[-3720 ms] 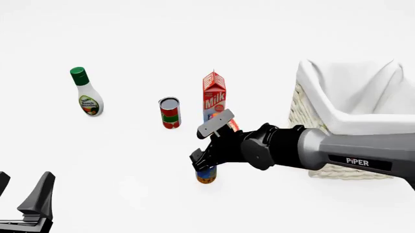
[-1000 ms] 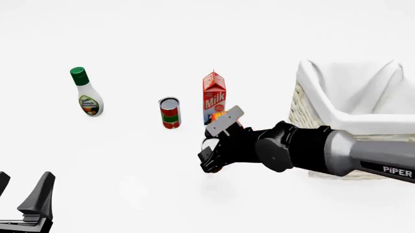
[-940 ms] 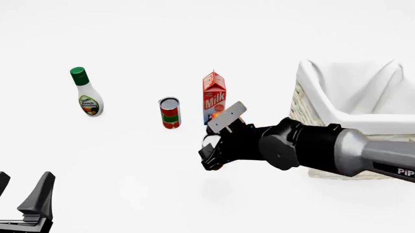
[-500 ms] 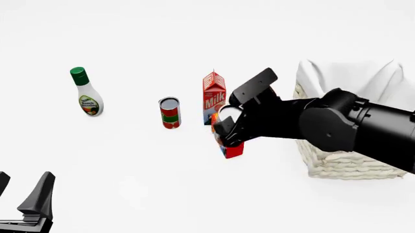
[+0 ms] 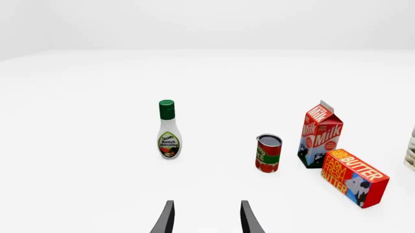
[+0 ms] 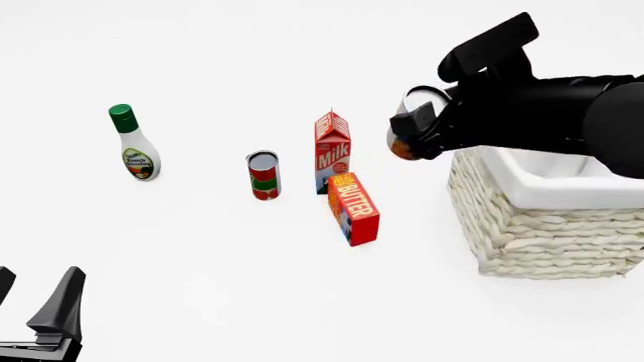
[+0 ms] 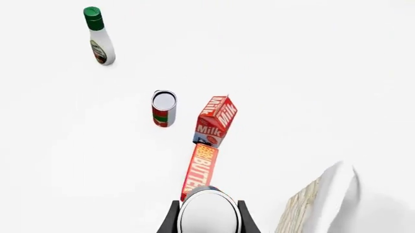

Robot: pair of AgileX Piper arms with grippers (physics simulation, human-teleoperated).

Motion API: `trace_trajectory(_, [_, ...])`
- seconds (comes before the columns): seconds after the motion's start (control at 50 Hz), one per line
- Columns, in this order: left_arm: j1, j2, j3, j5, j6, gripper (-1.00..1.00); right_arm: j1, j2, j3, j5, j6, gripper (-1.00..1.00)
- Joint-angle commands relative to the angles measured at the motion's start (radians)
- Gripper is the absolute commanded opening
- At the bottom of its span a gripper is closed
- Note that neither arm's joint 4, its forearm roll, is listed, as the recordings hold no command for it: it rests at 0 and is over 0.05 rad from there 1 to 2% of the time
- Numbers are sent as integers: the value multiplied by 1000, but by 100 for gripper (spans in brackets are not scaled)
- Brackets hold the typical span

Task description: Pick the alphabet soup and place it in the basket.

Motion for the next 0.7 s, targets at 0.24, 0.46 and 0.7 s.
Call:
trace_trajectory(0.24, [0, 0, 0, 0, 0, 100, -221, -52, -93, 41, -16, -100])
trace_trajectory(0.46, [0, 0, 0, 0, 0, 100, -320, -47, -118, 50, -27, -100])
trace_trajectory(0.7, [0, 0, 0, 0, 0, 100, -432, -61, -97, 27, -38, -100])
